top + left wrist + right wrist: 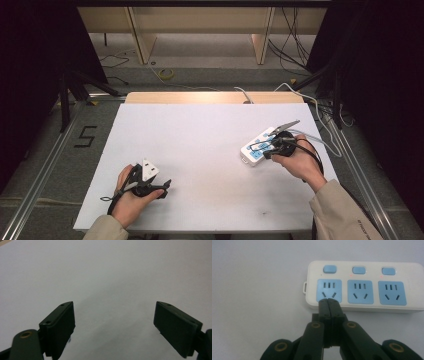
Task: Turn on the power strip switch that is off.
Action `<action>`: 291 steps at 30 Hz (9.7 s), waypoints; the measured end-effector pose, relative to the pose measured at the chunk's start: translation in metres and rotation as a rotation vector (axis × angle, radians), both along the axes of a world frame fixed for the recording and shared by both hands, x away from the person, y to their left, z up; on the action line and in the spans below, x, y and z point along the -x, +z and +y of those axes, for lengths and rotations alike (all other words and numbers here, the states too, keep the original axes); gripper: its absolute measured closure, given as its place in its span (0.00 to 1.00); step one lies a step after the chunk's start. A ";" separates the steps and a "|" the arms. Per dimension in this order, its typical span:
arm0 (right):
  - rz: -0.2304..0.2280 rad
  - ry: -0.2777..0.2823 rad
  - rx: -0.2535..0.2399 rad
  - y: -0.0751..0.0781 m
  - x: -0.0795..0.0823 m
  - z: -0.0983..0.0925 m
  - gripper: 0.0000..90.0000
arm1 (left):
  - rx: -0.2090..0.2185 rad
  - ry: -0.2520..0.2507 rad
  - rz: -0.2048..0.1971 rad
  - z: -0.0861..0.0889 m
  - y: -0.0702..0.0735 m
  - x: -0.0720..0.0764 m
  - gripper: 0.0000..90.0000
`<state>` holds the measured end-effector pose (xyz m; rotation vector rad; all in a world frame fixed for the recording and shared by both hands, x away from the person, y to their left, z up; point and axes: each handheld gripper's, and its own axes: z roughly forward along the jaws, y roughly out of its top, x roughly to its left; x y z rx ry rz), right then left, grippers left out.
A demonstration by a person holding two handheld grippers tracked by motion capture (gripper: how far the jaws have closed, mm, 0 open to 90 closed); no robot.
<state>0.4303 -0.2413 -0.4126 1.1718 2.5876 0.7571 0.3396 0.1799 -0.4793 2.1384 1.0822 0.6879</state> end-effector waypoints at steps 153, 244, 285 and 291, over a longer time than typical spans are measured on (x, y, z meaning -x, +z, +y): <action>0.093 -0.010 0.065 -0.019 -0.072 0.052 1.00 | -0.003 -0.009 0.002 -0.002 -0.001 -0.001 0.19; 0.100 -0.037 0.084 -0.023 -0.070 0.057 1.00 | -0.009 -0.015 0.007 -0.003 -0.002 -0.001 0.19; 0.062 0.003 0.021 -0.014 -0.046 0.042 0.95 | -0.009 -0.016 0.011 -0.003 -0.003 -0.001 0.19; 0.051 0.018 0.011 -0.013 -0.037 0.038 0.93 | -0.007 -0.016 0.014 -0.003 -0.003 0.000 0.19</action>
